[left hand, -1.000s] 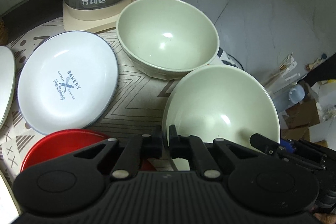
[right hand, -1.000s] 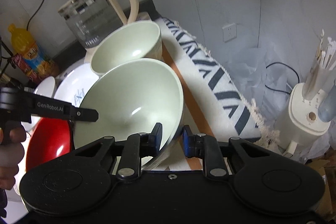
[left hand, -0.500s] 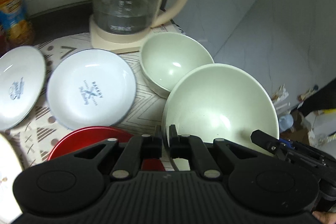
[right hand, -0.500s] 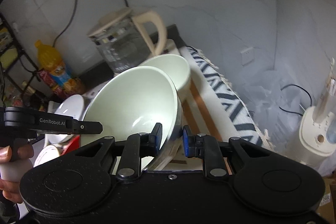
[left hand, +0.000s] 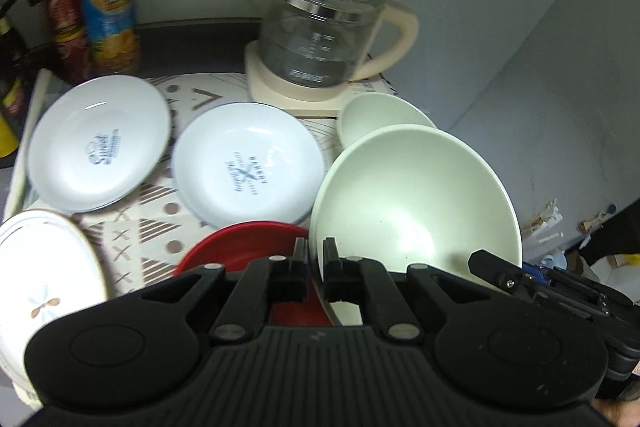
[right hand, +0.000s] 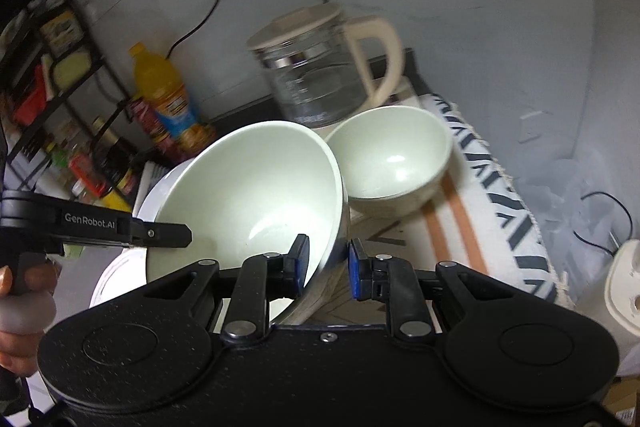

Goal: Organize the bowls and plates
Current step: 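Carry the large green bowl over the red bowl and lower it inside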

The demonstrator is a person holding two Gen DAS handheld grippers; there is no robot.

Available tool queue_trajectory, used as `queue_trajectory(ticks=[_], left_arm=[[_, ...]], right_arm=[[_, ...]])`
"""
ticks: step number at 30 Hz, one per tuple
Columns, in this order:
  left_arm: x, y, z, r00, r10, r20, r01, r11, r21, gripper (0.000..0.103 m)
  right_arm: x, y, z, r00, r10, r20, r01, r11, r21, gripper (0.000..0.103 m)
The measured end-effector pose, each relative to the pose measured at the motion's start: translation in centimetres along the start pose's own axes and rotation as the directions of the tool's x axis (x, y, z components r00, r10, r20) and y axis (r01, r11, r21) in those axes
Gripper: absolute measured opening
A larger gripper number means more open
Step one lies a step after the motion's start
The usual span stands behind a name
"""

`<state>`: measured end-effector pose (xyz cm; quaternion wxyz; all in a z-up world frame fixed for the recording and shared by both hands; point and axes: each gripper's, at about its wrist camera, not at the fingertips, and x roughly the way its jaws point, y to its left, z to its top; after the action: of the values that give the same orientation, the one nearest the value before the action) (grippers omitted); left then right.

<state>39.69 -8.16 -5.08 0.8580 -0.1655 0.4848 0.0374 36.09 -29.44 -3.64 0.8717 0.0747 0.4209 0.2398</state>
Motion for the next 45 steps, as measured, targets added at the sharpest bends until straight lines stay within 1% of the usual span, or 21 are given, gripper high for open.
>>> queue_trajectory(ticks=[5, 11, 16, 19, 22, 29, 33, 37, 40, 43, 44, 45], left_arm=[[-1.0, 2.3, -1.0, 1.000, 0.029, 0.004, -0.029, 0.998, -0.060, 0.005], [-1.4, 4.3, -2.2, 0.998, 0.060, -0.015, -0.061, 0.991, -0.121, 0.005], [-1.2, 5.4, -3.0, 0.996, 0.077, -0.046, -0.083, 0.986, -0.148, 0.005], [-0.5, 5.9, -3.6, 0.992, 0.096, -0.076, -0.107, 0.984, -0.146, 0.005], [0.4, 6.3, -4.1, 0.989, 0.098, -0.107, -0.114, 0.982, -0.152, 0.006], [2.2, 6.9, -4.8, 0.980, 0.113, -0.165, -0.140, 0.977, -0.162, 0.008], [2.9, 7.3, -5.0, 0.975, 0.124, -0.182, -0.155, 0.974, -0.165, 0.008], [3.1, 7.3, -4.5, 0.974, 0.138, -0.178, -0.167, 0.973, -0.160, 0.008], [2.8, 7.0, -3.9, 0.975, 0.158, -0.154, -0.179, 0.975, -0.134, 0.009], [2.4, 6.8, -3.6, 0.976, 0.164, -0.142, -0.183, 0.974, -0.133, 0.013], [2.3, 6.7, -3.5, 0.975, 0.172, -0.138, -0.190, 0.973, -0.131, 0.016], [2.1, 6.6, -3.4, 0.973, 0.187, -0.131, -0.204, 0.971, -0.123, 0.021]], right_arm=[[0.9, 2.0, -0.1, 0.999, 0.037, -0.027, -0.038, 0.998, -0.054, 0.021], [2.1, 3.7, -0.2, 0.995, 0.065, -0.069, -0.072, 0.993, -0.096, 0.021], [3.1, 4.5, -0.5, 0.991, 0.074, -0.115, -0.087, 0.989, -0.116, 0.021], [3.7, 5.1, -0.9, 0.988, 0.070, -0.136, -0.089, 0.986, -0.141, 0.021], [4.3, 5.3, -1.2, 0.986, 0.058, -0.155, -0.084, 0.982, -0.167, 0.021], [5.5, 5.2, -1.5, 0.980, 0.040, -0.194, -0.074, 0.982, -0.174, 0.021], [6.3, 5.4, -1.8, 0.978, 0.027, -0.208, -0.068, 0.979, -0.193, 0.021], [6.7, 5.4, -2.0, 0.978, 0.021, -0.208, -0.062, 0.979, -0.195, 0.020], [6.7, 5.5, -1.8, 0.980, 0.020, -0.198, -0.060, 0.978, -0.198, 0.019], [6.9, 5.6, -1.6, 0.981, 0.008, -0.192, -0.048, 0.978, -0.205, 0.019], [6.9, 5.6, -1.5, 0.982, 0.009, -0.189, -0.048, 0.978, -0.203, 0.019], [6.8, 5.5, -1.4, 0.983, 0.016, -0.185, -0.053, 0.979, -0.197, 0.019]])
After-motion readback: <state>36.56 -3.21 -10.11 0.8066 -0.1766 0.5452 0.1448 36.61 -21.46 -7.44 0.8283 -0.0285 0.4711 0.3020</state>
